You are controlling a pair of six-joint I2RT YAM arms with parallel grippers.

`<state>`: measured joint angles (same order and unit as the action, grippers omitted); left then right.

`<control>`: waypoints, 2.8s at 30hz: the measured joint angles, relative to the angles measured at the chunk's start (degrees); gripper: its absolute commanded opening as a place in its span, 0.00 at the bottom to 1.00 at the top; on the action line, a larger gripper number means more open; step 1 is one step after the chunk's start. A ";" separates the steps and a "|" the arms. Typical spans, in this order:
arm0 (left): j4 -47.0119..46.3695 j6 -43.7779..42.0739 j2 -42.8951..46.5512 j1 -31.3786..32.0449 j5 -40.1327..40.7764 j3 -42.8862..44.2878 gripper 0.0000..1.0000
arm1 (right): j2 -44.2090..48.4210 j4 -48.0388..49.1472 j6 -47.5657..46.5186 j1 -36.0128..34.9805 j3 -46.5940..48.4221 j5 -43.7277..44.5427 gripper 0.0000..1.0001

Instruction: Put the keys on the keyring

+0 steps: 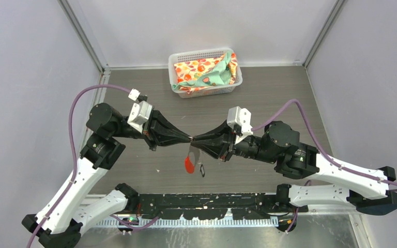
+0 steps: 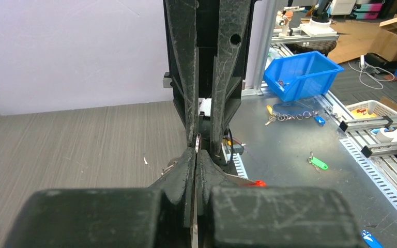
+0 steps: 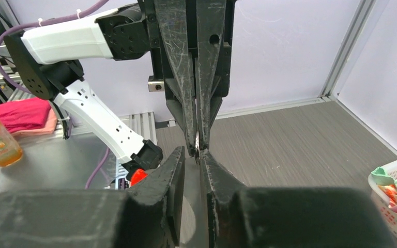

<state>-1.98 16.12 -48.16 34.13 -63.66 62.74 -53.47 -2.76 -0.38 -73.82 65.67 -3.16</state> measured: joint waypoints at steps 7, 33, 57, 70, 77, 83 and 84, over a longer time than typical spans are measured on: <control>0.04 0.04 0.07 -0.07 0.02 0.07 0.00 | -0.94 -0.35 -0.11 0.00 0.35 1.01 0.01; 28.72 -28.59 1.40 0.04 3.08 0.68 0.39 | -28.04 -59.56 3.82 -0.24 43.63 2.21 0.01; 35.28 -31.36 0.17 0.04 0.04 0.70 0.27 | -37.59 -70.05 3.39 -0.24 55.76 -2.14 0.01; 36.02 -31.98 0.11 0.04 -1.60 0.79 0.01 | -40.70 -74.20 2.80 -0.24 60.65 -2.93 0.12; 36.79 -35.52 -0.31 0.04 -4.17 0.79 0.00 | -38.66 -69.61 3.23 -0.24 57.75 -1.97 0.72; 32.30 -41.72 3.17 0.04 -8.35 -0.31 0.00 | -17.11 -52.35 2.40 -0.22 32.04 0.76 0.78; 31.74 -42.93 3.63 0.04 -9.09 -0.31 0.00 | -12.76 -49.31 2.21 -0.22 28.26 1.01 0.78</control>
<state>29.76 -26.81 -44.53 34.17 -72.75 62.43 -66.24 -52.07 1.83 -74.04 93.93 -2.15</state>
